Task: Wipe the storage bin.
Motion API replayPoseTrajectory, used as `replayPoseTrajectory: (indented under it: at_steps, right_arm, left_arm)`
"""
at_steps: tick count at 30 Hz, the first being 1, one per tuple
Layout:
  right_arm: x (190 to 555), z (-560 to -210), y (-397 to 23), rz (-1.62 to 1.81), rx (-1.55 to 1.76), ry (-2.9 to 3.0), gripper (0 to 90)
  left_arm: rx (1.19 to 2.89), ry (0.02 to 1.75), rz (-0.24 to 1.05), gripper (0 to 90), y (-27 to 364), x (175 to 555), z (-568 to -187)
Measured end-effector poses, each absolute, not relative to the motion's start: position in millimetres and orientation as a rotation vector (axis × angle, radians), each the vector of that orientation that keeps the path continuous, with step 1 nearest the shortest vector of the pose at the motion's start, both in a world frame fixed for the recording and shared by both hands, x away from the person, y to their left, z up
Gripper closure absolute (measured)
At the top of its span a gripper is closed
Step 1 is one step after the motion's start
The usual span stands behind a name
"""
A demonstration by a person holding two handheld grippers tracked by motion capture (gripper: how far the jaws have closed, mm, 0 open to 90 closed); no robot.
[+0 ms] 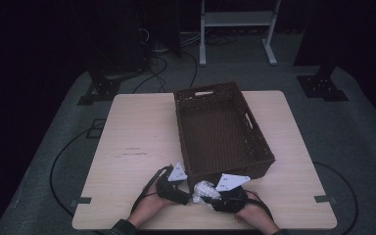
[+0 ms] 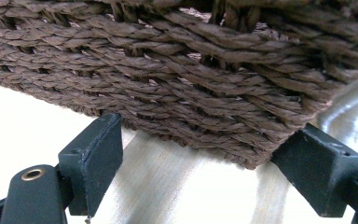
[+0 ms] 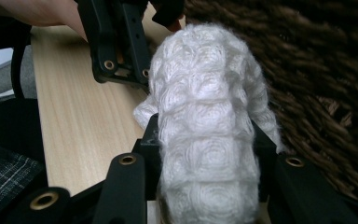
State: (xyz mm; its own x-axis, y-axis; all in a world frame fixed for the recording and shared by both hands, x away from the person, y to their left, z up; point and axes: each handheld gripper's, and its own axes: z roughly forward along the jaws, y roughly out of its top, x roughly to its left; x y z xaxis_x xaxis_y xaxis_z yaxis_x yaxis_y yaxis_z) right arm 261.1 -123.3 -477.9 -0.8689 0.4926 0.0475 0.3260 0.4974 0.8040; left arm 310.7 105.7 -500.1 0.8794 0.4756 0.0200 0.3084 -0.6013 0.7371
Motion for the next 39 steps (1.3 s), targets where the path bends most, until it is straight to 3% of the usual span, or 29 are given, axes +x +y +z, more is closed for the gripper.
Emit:
replayPoseTrajectory:
  at_steps: [17,25,39]
  right_arm:
    - [251,-425,-132,1.506,0.627,2.419,60.3]
    - [246,-425,-144,1.501,0.648,2.404,60.2]
    - [231,-430,-221,1.405,0.875,2.249,60.1]
  left_arm:
    - [2.259,0.56,0.274,16.6,106,311,-500]
    - [2.258,0.561,0.273,16.7,106,311,-500]
    - [2.253,0.566,0.27,16.7,106,311,-500]
